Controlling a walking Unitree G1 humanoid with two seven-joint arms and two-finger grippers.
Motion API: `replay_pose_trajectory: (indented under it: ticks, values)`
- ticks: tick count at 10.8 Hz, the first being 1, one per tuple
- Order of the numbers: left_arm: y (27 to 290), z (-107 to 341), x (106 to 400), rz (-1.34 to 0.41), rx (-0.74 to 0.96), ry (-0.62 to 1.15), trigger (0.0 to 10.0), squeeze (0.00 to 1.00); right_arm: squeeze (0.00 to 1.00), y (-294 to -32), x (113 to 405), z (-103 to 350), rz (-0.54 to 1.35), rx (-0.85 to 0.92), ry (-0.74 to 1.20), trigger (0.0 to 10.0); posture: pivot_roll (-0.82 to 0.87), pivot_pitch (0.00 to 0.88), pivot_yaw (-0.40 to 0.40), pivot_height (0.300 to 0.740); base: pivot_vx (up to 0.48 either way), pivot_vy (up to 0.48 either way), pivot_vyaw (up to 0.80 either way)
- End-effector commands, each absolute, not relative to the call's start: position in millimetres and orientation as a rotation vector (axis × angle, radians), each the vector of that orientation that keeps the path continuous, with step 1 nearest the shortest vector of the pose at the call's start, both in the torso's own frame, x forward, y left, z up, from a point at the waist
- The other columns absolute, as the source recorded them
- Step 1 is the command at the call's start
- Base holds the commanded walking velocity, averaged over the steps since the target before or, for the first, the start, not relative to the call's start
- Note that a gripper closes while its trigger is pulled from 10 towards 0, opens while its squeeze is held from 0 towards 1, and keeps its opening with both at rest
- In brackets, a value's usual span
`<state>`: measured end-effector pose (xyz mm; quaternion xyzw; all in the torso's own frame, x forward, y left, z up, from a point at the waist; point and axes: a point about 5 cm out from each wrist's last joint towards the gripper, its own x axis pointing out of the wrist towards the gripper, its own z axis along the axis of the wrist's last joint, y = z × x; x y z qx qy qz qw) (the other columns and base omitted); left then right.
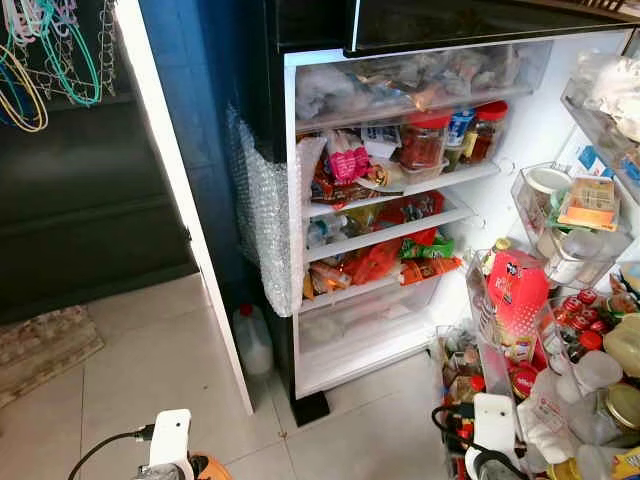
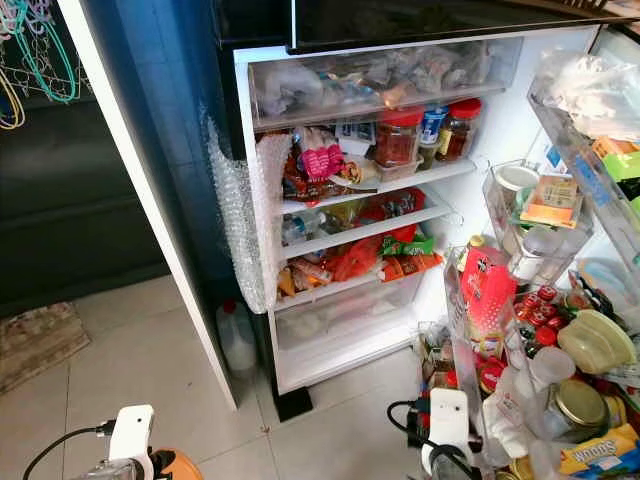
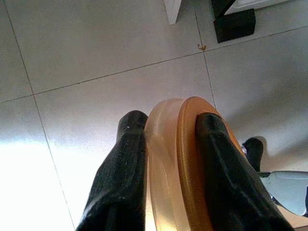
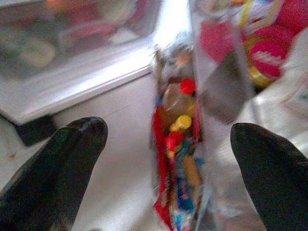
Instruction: Restocking fridge
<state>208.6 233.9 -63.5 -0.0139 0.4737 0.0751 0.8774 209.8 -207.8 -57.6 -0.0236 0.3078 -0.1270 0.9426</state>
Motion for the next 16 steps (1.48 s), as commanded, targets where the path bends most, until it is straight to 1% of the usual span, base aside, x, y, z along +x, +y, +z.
replay_pose_trajectory:
  ticks: [1, 2, 3, 5, 7, 9, 12, 16]
  values:
    - [235, -66, 204, 0.157, -0.024, 1.012, 10.0, 0.00, 0.00, -217, 218, -48, -0.319, -0.059, 0.562, 10.0, -0.03, 0.000, -0.049, 0.740, 0.000, 0.000, 0.00]
    - [235, -66, 204, 0.158, -0.023, 1.011, 10.0, 0.00, 0.00, -255, 270, 1, -0.365, -0.077, 0.395, 10.0, -0.03, 0.000, -0.049, 0.740, 0.000, 0.000, 0.00]
    - [236, -66, 204, 0.158, -0.023, 1.011, 10.0, 0.00, 0.00, -258, 278, 10, -0.367, -0.072, 0.355, 10.0, -0.03, 0.000, -0.049, 0.740, 0.000, 0.000, 0.00]
    - [235, -66, 204, 0.159, -0.022, 1.011, 10.0, 0.00, 0.00, -255, 280, 12, -0.336, -0.067, 0.337, 10.0, -0.03, 0.000, -0.052, 0.740, 0.000, 0.000, 0.00]
    - [235, -66, 204, 0.157, -0.023, 1.012, 10.0, 0.00, 0.00, -258, 283, 15, -0.337, -0.070, 0.332, 10.0, -0.03, 0.000, -0.050, 0.740, 0.000, 0.000, 0.00]
    - [235, -66, 204, 0.156, -0.023, 1.013, 10.0, 0.00, 0.00, -265, 280, 14, -0.363, -0.068, 0.353, 10.0, -0.03, 0.000, -0.050, 0.740, 0.000, 0.000, 0.00]
    - [235, -66, 204, 0.154, -0.022, 1.015, 10.0, 0.00, 0.00, -283, 272, 14, -0.441, -0.064, 0.376, 10.0, -0.03, 0.000, -0.050, 0.740, 0.000, 0.000, 0.00]
    - [235, -66, 204, 0.154, -0.022, 1.015, 10.0, 0.00, 0.00, -283, 272, 14, -0.443, -0.063, 0.376, 10.0, -0.03, 0.000, -0.050, 0.740, 0.000, 0.000, 0.00]
